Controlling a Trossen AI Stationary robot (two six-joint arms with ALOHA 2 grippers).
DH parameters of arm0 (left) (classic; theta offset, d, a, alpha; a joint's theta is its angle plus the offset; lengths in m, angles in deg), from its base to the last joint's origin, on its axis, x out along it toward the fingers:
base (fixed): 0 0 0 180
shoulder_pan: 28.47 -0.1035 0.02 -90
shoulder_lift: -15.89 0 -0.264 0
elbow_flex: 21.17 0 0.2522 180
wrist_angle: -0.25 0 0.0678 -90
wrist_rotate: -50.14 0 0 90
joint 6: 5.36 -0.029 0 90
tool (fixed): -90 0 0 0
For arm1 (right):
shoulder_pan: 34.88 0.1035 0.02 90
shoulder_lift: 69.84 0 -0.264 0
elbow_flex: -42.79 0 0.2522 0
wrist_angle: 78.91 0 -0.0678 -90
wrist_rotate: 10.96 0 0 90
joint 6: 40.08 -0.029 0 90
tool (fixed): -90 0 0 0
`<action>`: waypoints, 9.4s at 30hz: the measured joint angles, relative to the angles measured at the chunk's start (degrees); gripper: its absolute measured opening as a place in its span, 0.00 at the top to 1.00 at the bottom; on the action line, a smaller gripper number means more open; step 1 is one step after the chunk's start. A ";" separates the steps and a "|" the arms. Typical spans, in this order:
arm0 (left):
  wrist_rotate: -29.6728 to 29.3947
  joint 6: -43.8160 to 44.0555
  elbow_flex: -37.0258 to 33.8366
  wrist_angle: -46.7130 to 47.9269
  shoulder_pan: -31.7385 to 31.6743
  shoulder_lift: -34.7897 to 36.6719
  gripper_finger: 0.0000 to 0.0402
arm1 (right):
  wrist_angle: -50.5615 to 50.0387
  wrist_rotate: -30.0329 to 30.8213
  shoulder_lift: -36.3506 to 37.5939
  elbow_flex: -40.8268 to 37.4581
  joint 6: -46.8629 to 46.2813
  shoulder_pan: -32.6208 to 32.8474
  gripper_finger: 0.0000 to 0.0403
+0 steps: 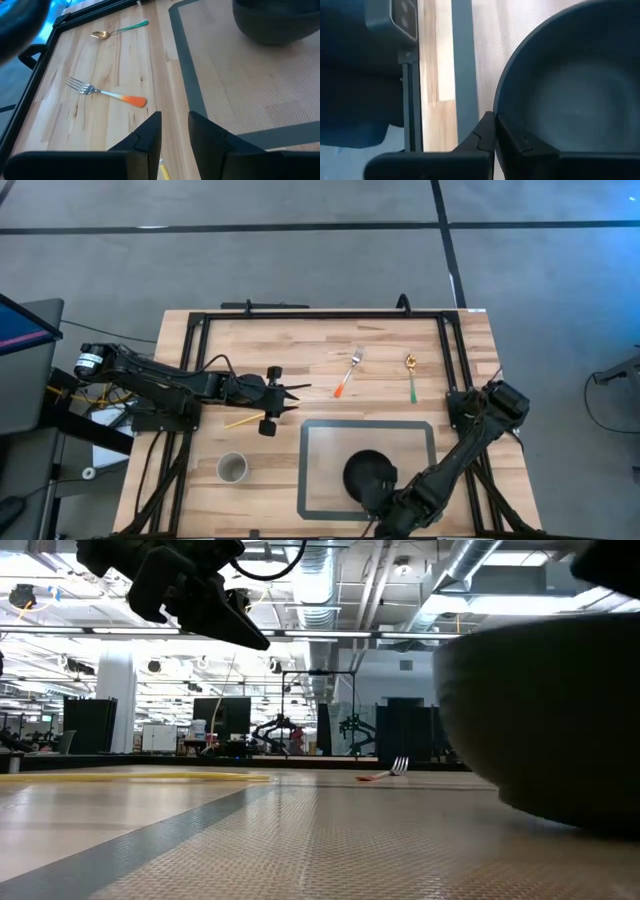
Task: Pick & Place Utensil
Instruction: Put the black bowl on the transparent mat, then put the green spoon into the black bowl, then put the orange fork into the black bowl
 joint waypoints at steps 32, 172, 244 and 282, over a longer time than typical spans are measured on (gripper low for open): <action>0.04 -0.02 -0.02 -0.22 -3.39 0.00 0.75 | -11.35 3.34 17.11 0.00 -1.12 -9.89 0.80; 36.08 11.05 3.18 -50.71 3.95 -28.09 0.90 | -23.18 -42.46 5.41 1.45 -15.16 -23.17 1.00; 25.19 19.75 14.04 -45.48 -16.32 -34.07 0.66 | -35.00 22.37 38.34 -4.23 -1.61 -20.07 0.86; 0.69 24.43 26.62 -31.20 -18.82 -53.18 0.70 | 4.95 12.64 40.57 -32.72 17.38 -39.54 0.86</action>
